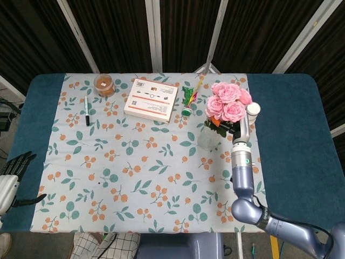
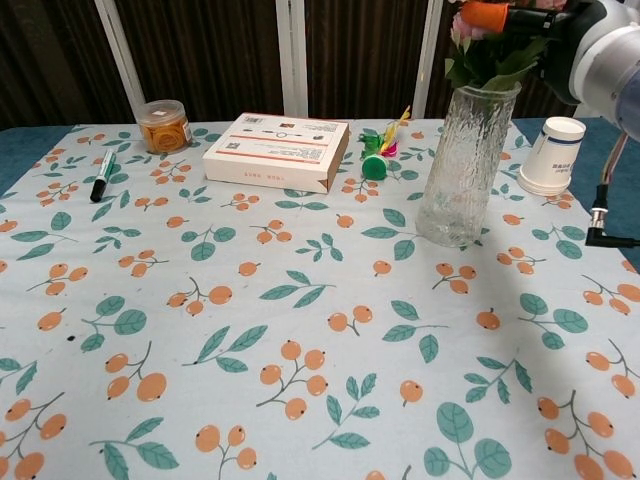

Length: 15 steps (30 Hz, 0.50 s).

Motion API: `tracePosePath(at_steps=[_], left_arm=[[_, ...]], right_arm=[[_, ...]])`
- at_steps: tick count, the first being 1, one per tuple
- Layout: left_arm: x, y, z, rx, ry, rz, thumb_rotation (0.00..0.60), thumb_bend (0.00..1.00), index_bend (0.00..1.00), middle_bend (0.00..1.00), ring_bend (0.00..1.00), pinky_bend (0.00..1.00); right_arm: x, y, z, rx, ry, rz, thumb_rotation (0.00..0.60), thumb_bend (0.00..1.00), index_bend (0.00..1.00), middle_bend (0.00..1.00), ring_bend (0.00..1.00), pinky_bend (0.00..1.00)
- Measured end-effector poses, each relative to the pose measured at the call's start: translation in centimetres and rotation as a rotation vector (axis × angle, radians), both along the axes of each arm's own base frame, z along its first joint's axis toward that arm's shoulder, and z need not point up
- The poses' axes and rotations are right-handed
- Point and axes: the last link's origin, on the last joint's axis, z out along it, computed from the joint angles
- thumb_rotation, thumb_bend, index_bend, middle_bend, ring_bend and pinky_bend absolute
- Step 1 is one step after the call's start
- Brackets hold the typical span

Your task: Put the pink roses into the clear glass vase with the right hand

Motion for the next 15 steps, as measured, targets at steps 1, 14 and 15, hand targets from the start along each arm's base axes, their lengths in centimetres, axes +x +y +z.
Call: tracePosePath(at_steps=[1, 14, 15], left_arm=[[0.0, 0.0, 0.0, 0.0, 0.0, -0.001, 0.6, 0.0, 0.0, 0.0, 0.0, 0.0], [0.1, -0.2, -0.1, 0.007, 0.023, -0.02, 0.6, 0.0, 0.0, 0.0, 0.0, 0.0], [0.1, -0.2, -0.1, 0.008, 0.03, -0.021, 0.6, 0.0, 0.0, 0.0, 0.0, 0.0]], right_arm=[[-0.1, 0.3, 0.1, 0.004, 0.006, 0.003, 0.6, 0.28, 0.0, 0.0, 0.0, 0.0], [-3.7, 5.1, 3.3, 0.024, 0.176, 0.022, 0.6, 0.28, 0.0, 0.0, 0.0, 0.0], [-4.1, 5.5, 3.5, 0.026, 0.194, 0.023, 0.6, 0.28, 0.0, 0.0, 0.0, 0.0]])
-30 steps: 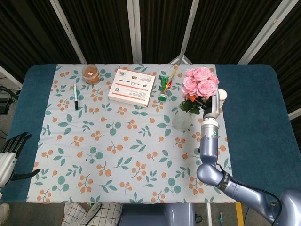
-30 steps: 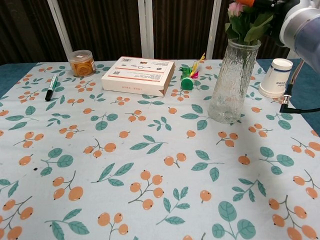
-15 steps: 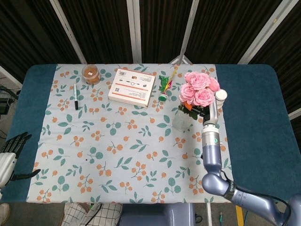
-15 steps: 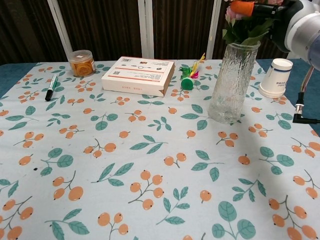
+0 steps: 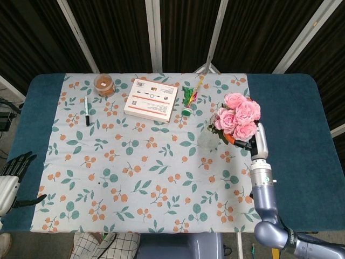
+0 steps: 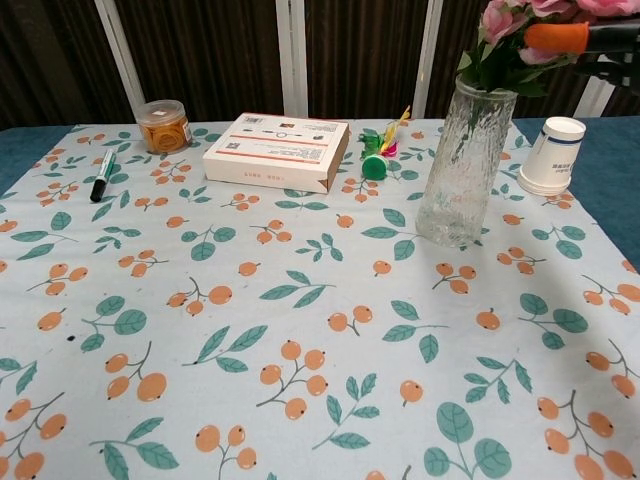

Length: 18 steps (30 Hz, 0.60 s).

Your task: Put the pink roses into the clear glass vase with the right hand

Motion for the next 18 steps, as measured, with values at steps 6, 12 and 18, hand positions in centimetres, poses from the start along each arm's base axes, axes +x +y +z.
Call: tracePosePath(at_steps=[6, 12, 18], left_arm=[[0.0, -0.1, -0.2, -0.004, 0.015, 0.0, 0.6, 0.0, 0.0, 0.0, 0.0, 0.0], [0.2, 0.0, -0.5, -0.009, 0.023, 0.0, 0.6, 0.0, 0.0, 0.0, 0.0, 0.0], [0.2, 0.1, -0.6, -0.01, 0.027, 0.003, 0.6, 0.0, 0.0, 0.0, 0.0, 0.0]], right_arm=[[-2.8, 3.1, 1.2, 0.038, 0.161, 0.007, 0.6, 0.28, 0.0, 0.0, 0.0, 0.0], [-5.0, 5.6, 1.5, 0.125, 0.297, 0.013, 0.6, 0.28, 0.0, 0.0, 0.0, 0.0], [-7.6, 7.7, 2.2, 0.173, 0.486, 0.015, 0.6, 0.28, 0.0, 0.0, 0.0, 0.0]])
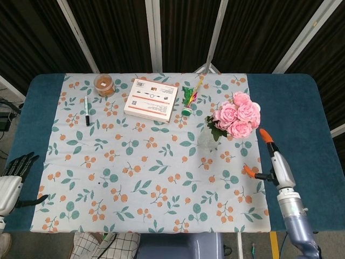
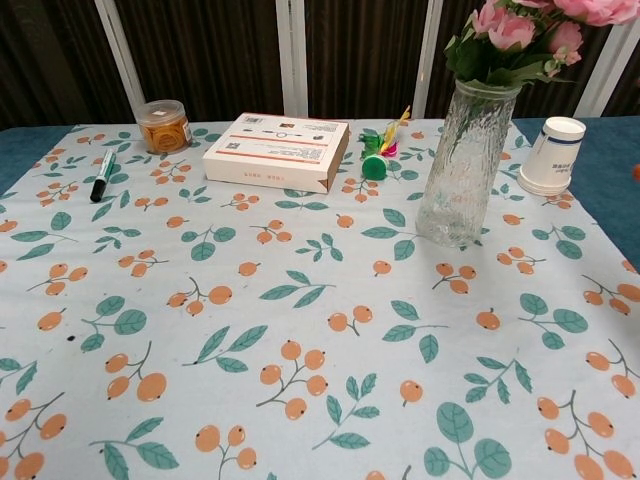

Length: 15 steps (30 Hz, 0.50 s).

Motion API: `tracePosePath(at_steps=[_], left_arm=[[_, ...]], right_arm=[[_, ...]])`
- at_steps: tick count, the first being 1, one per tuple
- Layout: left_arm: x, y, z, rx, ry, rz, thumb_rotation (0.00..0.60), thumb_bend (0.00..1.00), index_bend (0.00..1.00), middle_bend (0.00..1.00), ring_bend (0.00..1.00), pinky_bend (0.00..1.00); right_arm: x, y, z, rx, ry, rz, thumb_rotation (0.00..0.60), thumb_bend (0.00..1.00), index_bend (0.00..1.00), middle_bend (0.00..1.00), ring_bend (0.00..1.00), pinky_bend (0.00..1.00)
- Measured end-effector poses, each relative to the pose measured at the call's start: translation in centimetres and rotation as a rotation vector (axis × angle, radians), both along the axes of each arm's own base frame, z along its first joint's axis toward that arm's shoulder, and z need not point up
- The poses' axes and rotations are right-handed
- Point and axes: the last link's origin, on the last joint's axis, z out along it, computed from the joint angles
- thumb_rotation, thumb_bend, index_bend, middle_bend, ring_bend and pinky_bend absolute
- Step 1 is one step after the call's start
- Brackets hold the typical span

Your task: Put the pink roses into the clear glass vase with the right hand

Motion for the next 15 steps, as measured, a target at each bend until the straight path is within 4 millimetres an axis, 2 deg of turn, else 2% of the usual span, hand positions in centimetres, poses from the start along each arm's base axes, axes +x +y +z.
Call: tracePosePath(at_steps=[6, 12, 15], left_arm=[[0.0, 0.0, 0.1, 0.002, 0.005, -0.006, 0.6, 0.0, 0.0, 0.0, 0.0, 0.0], [0.0, 0.0, 0.1, 0.007, 0.028, -0.023, 0.6, 0.0, 0.0, 0.0, 0.0, 0.0], [0.0, -0.1, 0.1, 0.01, 0.035, -0.027, 0.6, 0.0, 0.0, 0.0, 0.0, 0.0]], right_arm=[[-3.3, 2.3, 1.2, 0.009, 0.285, 0.035, 0.6, 0.28, 0.0, 0.0, 0.0, 0.0], [-6.6, 5.6, 3.4, -0.045, 0.721, 0.147, 0.6, 0.28, 0.0, 0.0, 0.0, 0.0], [-7.4, 7.0, 4.1, -0.061, 0.808, 0.154, 0.6, 0.28, 0.0, 0.0, 0.0, 0.0]])
